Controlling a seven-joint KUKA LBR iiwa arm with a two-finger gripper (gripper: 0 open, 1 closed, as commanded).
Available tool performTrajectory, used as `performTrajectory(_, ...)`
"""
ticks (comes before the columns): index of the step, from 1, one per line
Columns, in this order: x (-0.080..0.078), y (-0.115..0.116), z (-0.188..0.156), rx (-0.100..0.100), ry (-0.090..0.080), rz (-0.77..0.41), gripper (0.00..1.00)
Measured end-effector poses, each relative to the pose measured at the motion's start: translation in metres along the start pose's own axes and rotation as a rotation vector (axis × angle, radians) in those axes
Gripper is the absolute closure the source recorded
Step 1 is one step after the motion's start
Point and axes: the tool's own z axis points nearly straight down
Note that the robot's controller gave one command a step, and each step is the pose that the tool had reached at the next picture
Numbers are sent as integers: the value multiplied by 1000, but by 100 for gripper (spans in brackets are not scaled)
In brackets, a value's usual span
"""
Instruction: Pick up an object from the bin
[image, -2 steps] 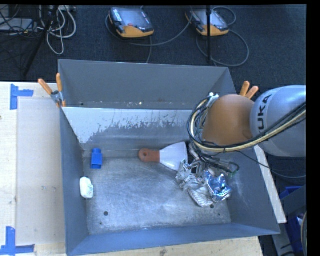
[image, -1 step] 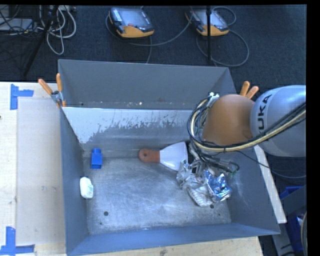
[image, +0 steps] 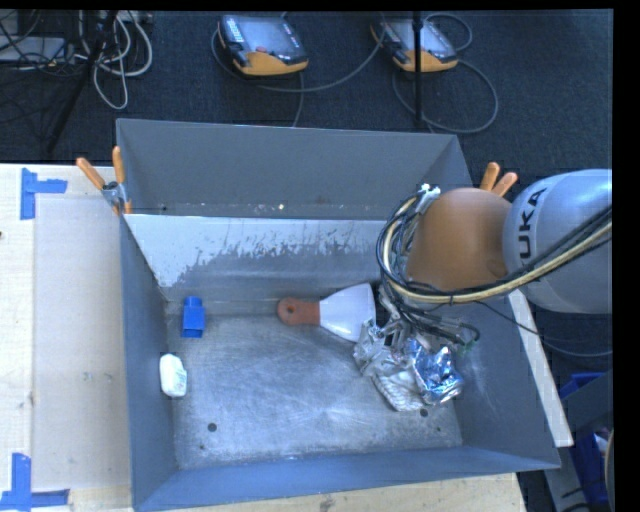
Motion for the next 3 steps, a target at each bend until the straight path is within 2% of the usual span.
performTrajectory(1, -14, -7, -27, 7, -16, -112, 100)
performTrajectory(2, -13, -7, -31, 5, -14, -320, 100)
performTrajectory(3, -5, -1, -45, 2, -13, -141, 100)
